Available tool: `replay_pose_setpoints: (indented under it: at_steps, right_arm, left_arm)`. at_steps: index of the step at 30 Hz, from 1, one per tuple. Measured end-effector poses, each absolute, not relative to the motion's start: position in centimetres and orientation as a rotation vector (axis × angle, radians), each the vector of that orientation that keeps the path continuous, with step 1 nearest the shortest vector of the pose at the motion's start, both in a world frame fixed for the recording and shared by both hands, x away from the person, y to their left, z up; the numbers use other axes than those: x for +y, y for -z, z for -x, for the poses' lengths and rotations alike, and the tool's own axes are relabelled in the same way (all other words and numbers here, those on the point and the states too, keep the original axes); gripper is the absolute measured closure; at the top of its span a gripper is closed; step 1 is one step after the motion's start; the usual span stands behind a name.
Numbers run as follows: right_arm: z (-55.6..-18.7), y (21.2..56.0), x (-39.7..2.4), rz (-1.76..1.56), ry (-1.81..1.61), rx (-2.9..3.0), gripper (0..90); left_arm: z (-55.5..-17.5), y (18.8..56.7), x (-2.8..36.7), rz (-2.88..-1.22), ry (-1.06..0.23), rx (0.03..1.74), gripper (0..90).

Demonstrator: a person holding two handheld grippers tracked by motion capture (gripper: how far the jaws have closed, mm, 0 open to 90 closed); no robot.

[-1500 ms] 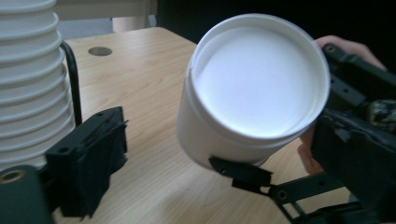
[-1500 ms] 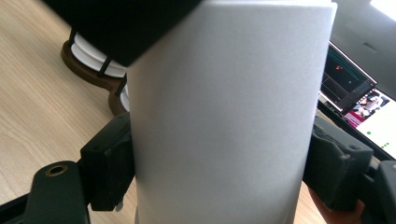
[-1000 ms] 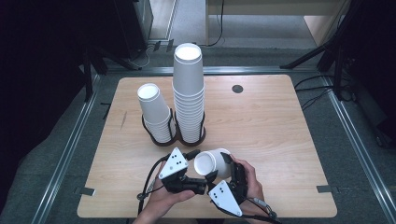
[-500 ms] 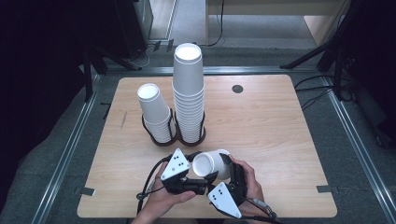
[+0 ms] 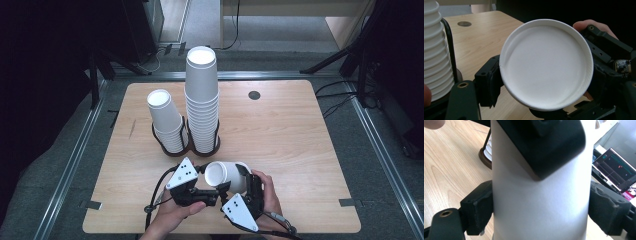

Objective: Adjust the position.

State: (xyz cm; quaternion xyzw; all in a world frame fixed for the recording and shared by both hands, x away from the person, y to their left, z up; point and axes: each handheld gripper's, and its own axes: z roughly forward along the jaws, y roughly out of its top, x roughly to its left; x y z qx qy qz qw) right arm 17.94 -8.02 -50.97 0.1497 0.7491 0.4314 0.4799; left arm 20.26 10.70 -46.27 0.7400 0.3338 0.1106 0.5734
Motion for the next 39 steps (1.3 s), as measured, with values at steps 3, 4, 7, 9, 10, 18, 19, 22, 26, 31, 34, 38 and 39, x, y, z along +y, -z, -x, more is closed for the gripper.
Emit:
replay_pose_setpoints:
  at_steps: [3, 4, 7, 9, 10, 18, 19, 22, 26, 31, 34, 38, 39]
  right_arm:
    - [-18.0, 50.9, -8.2, -0.383, -1.043, 1.833, 8.4]
    - [-18.1, 50.9, -8.2, -0.382, -1.036, 1.832, 6.5]
    - [-18.1, 50.8, -8.7, -0.415, -1.059, 1.834, 2.5]
    - [-18.2, 50.6, -9.0, -0.438, -1.076, 1.828, 2.2]
    - [-18.2, 50.6, -9.1, -0.448, -1.083, 1.826, 2.1]
    - [-18.5, 50.4, -10.2, -0.55, -1.136, 1.803, 1.8]
    - [-18.5, 50.4, -10.4, -0.567, -1.146, 1.799, 1.8]
    - [-18.6, 50.3, -11.0, -0.622, -1.181, 1.792, 1.8]
    - [-18.7, 50.1, -11.8, -0.718, -1.258, 1.787, 2.0]
    - [-18.7, 49.5, -12.8, -0.876, -1.383, 1.767, 2.3]
    - [-18.4, 49.1, -13.3, -0.945, -1.456, 1.755, 4.0]
    - [-18.2, 48.7, -13.7, -1.075, -1.577, 1.741, 5.8]
    - [-18.1, 48.7, -13.7, -1.114, -1.617, 1.737, 6.0]
  left_arm:
    - [-20.2, 46.1, 11.0, -1.714, -0.288, 0.791, 24.2]
    - [-20.2, 46.0, 11.2, -1.706, -0.294, 0.795, 24.3]
    - [-20.3, 45.9, 11.8, -1.662, -0.325, 0.812, 24.3]
    - [-20.4, 45.9, 12.3, -1.626, -0.346, 0.829, 24.4]
    - [-20.4, 45.9, 12.4, -1.614, -0.354, 0.836, 24.4]
    - [-20.2, 46.3, 12.9, -1.492, -0.445, 0.851, 24.4]
    - [-20.3, 46.3, 12.9, -1.479, -0.455, 0.852, 24.3]
    - [-20.4, 46.6, 13.0, -1.42, -0.46, 0.851, 24.4]
    - [-20.7, 46.8, 13.0, -1.407, -0.513, 0.884, 24.4]
    - [-21.0, 47.0, 12.7, -1.377, -0.47, 0.855, 24.4]
    - [-21.0, 47.0, 12.3, -1.37, -0.467, 0.831, 24.4]
    - [-21.2, 46.9, 12.0, -1.351, -0.454, 0.817, 24.4]
    - [-21.2, 46.9, 12.0, -1.348, -0.453, 0.813, 24.4]
